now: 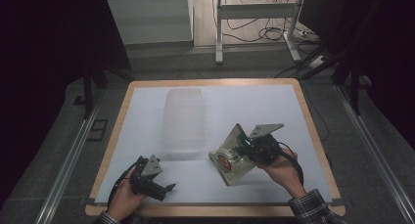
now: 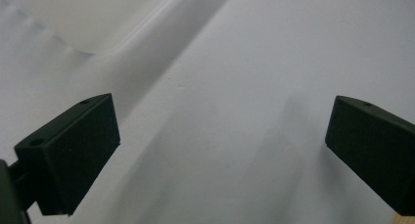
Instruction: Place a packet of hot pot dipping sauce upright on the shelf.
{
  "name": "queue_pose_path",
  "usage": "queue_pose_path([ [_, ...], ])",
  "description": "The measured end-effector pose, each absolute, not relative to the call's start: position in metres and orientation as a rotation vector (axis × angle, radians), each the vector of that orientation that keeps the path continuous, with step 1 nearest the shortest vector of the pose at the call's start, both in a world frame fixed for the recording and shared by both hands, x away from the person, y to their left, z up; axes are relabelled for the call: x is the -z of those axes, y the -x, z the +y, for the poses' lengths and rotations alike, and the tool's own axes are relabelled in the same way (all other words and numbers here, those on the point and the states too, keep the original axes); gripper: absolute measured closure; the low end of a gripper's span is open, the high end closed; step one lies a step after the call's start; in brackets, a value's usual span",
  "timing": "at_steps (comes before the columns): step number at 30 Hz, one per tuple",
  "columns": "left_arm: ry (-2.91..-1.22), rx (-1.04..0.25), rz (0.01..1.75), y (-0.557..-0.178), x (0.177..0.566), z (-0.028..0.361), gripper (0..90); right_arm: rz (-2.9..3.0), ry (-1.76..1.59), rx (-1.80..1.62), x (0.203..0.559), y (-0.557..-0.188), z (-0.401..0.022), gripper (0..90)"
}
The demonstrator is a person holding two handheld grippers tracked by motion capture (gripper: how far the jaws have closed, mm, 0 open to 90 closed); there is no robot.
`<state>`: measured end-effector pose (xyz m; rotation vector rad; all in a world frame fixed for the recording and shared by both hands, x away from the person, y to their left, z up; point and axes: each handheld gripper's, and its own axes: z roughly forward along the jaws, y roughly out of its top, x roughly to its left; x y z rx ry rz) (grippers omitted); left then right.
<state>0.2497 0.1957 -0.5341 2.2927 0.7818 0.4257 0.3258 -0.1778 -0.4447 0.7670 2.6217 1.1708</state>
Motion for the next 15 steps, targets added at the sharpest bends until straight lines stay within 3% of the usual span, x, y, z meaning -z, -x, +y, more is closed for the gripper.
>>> queue_pose_path([
  [15, -2.274, -0.433, 0.789, -0.250, 0.533, 0.198, 0.0, 2.540, -0.734, -1.197, 0.418, -0.335, -0.185, 89.8],
])
